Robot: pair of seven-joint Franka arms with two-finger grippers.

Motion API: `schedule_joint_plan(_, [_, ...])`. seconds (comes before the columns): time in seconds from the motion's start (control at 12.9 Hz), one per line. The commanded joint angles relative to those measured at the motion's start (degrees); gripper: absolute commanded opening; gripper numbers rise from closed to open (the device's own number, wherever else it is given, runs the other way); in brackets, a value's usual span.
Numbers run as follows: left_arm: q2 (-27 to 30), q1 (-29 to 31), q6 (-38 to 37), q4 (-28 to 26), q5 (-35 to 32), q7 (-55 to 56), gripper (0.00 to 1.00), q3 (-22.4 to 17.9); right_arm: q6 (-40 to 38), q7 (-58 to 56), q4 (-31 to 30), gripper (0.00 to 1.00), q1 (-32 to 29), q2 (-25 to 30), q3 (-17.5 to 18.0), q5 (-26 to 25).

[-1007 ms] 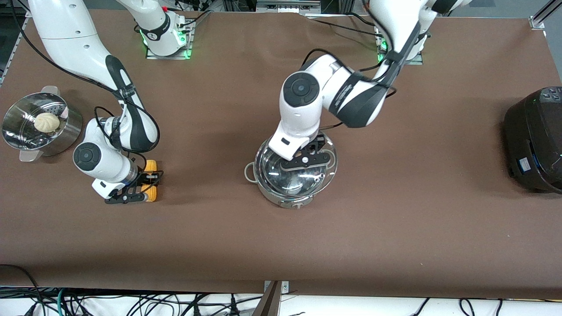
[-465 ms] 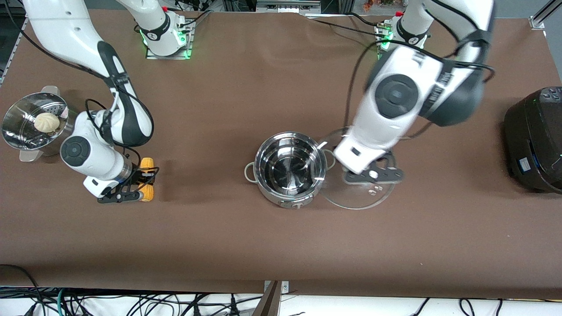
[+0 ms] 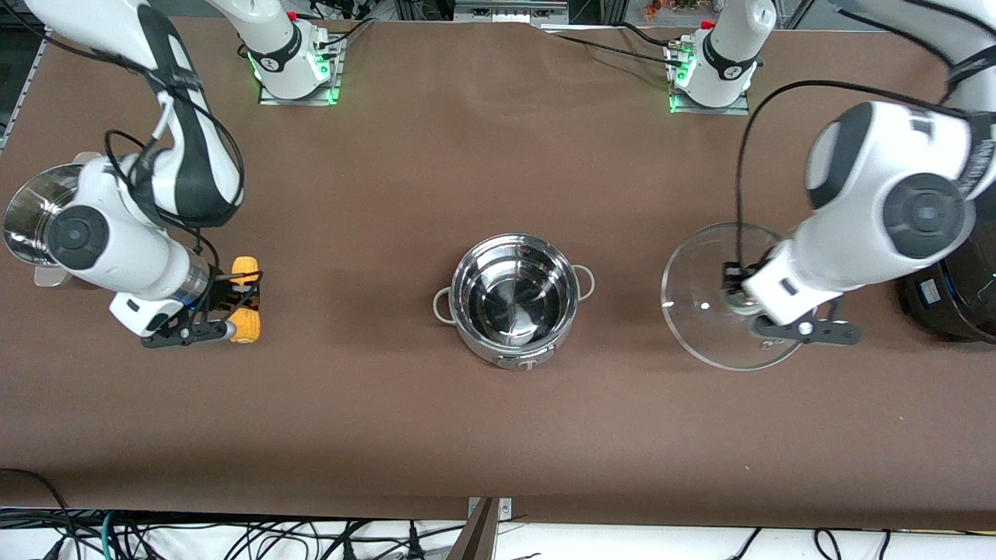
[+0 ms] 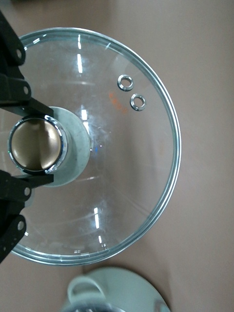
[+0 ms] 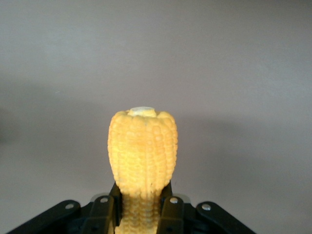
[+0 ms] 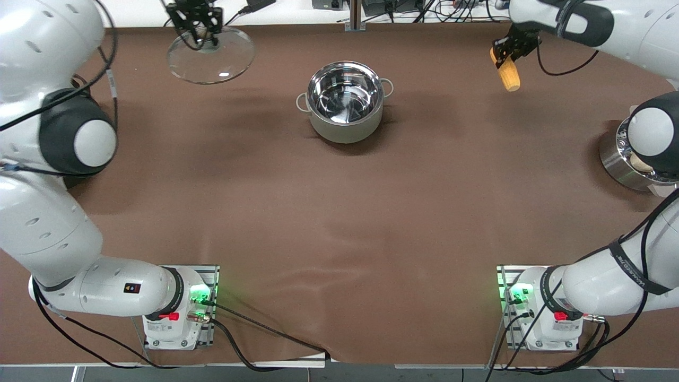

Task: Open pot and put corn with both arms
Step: 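Lift the glass lid off the pot with the left gripper, then carry the corn into the pot while the left gripper sets the lid down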

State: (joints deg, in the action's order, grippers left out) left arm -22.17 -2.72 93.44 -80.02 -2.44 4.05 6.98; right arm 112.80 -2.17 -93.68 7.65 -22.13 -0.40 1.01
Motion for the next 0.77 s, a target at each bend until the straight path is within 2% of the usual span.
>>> schedule_joint_plan(0.0, [8.7, 6.7, 9.4, -17.3, 4.5, -6.4, 0.00, 0.7, -9.0, 4.4, 8.6, 0.30, 0.0, -0.1, 3.1, 0.4])
schedule_joint_plan(0.31, [8.6, 7.8, 22.0, -28.8, 5.1, -6.4, 0.00, 0.7, -10.5, 18.2, 13.4, 0.30, 2.9, -0.8, 9.5, 0.3])
schedule_joint_plan(0.54, [5.6, 7.6, 34.1, -35.7, 4.7, -6.4, 0.00, 0.7, -9.9, 29.6, 19.6, 0.30, 9.7, -4.9, 10.3, 0.0])
schedule_joint_plan(0.7, [2.6, 7.4, 38.6, -36.6, 4.8, -6.3, 0.00, 0.7, -9.4, 35.2, 25.9, 0.30, 13.4, -9.5, 10.3, 0.2])
